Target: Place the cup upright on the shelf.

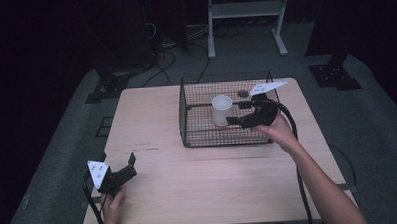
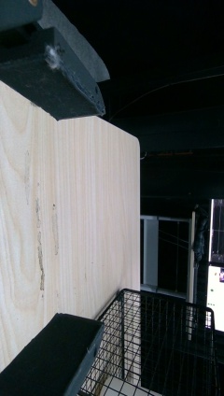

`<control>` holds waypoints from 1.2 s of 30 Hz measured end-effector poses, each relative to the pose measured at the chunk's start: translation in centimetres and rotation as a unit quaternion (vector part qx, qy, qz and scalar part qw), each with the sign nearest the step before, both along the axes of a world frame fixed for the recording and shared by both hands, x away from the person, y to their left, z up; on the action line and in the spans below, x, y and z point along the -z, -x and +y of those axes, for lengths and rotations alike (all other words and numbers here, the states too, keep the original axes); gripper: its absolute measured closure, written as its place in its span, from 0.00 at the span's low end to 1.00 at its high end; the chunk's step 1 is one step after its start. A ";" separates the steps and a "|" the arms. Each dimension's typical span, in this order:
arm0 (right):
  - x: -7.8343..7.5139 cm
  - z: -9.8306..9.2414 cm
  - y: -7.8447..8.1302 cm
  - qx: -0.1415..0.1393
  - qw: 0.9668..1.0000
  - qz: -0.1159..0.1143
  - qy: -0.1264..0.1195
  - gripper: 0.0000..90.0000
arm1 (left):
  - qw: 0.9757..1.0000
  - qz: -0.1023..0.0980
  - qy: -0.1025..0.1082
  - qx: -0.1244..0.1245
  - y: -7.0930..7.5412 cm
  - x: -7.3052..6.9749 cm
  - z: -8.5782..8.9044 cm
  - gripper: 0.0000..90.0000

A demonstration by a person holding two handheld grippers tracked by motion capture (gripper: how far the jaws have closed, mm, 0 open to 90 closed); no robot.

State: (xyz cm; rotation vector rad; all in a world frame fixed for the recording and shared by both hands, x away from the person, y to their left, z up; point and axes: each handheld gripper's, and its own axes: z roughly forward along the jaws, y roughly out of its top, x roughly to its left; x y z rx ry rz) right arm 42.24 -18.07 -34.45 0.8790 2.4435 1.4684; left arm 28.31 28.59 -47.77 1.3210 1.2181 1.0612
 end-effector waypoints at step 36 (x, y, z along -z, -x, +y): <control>3.7 -2.7 5.2 -0.011 1.000 0.006 0.000 0.15 | 1.000 0.001 -0.003 0.000 0.0 0.0 0.0 0.00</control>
